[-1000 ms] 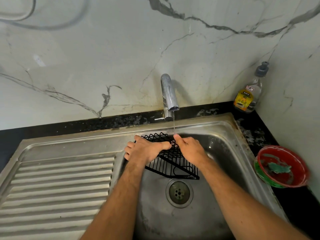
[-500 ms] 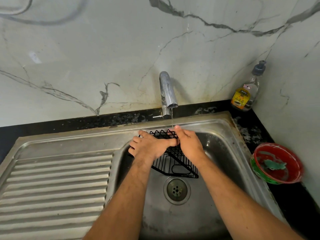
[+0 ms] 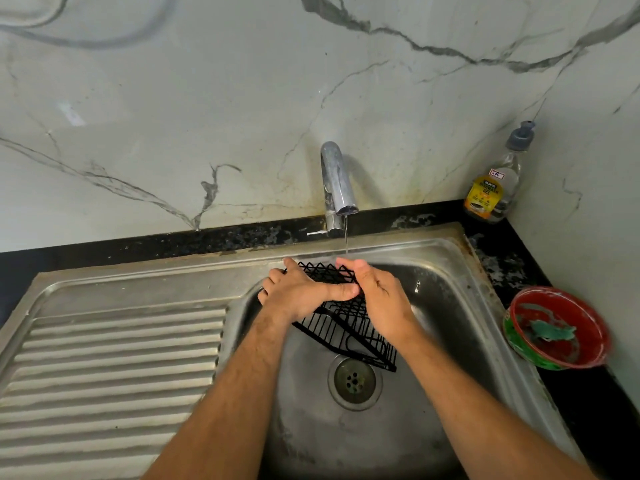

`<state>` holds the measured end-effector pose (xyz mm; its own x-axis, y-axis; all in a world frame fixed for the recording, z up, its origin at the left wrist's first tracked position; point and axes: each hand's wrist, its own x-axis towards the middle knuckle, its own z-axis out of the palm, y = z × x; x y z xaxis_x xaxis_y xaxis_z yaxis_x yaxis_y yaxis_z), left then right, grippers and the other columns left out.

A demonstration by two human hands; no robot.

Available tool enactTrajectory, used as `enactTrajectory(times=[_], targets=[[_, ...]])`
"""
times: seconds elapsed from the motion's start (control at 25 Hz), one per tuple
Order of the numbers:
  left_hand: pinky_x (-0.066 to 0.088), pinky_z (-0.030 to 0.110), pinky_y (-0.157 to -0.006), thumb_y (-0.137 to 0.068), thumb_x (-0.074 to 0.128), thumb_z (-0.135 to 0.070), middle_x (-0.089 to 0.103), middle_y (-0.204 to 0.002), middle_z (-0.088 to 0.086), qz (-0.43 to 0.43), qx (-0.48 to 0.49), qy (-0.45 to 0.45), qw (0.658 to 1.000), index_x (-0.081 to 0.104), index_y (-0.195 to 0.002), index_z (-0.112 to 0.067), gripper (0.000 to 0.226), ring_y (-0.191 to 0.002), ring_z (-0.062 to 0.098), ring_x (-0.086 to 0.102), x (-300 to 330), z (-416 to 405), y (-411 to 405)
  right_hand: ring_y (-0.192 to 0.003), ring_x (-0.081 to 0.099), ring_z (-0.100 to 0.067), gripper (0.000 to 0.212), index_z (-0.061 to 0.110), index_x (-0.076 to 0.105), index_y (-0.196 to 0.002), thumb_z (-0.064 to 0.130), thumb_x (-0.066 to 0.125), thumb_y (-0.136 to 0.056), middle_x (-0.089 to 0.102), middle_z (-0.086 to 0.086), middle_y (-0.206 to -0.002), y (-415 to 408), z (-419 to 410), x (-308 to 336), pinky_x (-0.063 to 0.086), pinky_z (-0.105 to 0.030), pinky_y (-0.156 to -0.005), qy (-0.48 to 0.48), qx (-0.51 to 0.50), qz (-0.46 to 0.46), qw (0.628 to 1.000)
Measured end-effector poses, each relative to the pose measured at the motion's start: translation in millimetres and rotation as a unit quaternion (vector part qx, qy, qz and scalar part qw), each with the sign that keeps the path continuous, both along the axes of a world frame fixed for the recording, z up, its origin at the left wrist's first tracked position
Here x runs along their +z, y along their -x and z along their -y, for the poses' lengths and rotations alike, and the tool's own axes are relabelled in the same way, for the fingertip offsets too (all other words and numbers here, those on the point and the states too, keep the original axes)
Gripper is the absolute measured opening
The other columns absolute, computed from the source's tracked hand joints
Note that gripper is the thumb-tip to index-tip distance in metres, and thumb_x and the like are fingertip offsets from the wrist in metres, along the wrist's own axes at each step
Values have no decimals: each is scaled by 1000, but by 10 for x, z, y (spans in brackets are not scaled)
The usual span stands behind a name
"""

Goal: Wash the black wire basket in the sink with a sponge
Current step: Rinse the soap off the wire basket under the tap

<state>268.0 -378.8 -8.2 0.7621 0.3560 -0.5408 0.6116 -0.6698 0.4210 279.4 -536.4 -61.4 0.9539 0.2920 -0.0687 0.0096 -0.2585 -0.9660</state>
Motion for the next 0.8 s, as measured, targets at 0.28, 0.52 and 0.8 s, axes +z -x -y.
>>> enactTrajectory(times=[0.28,0.52,0.8], targets=[[19,55,-124,-39,73,-93,16,-166,17,35,94,34,994,7,-162,-15,160,-153,36,14,-21,-37,163,-137,46,-10,69,34,57,-139,76,28,-92,56,9,-143,13,-49,-159,32,-28,-113,59,15,-73,995],[44,50,-107,-25,67,-80,50,-143,18,40,216,40,975,44,-146,-13,141,-130,36,48,-83,-12,193,-138,43,-22,79,33,43,-148,81,41,-85,41,0,-155,-47,-197,76,36,-45,-112,73,-35,-201,976],[58,53,-90,-13,90,-69,72,-119,8,121,242,150,951,64,-122,-26,120,-106,31,69,-694,-260,280,-147,19,-35,70,46,45,-143,84,29,-86,33,4,-159,61,59,153,20,-54,-115,229,8,-138,964]])
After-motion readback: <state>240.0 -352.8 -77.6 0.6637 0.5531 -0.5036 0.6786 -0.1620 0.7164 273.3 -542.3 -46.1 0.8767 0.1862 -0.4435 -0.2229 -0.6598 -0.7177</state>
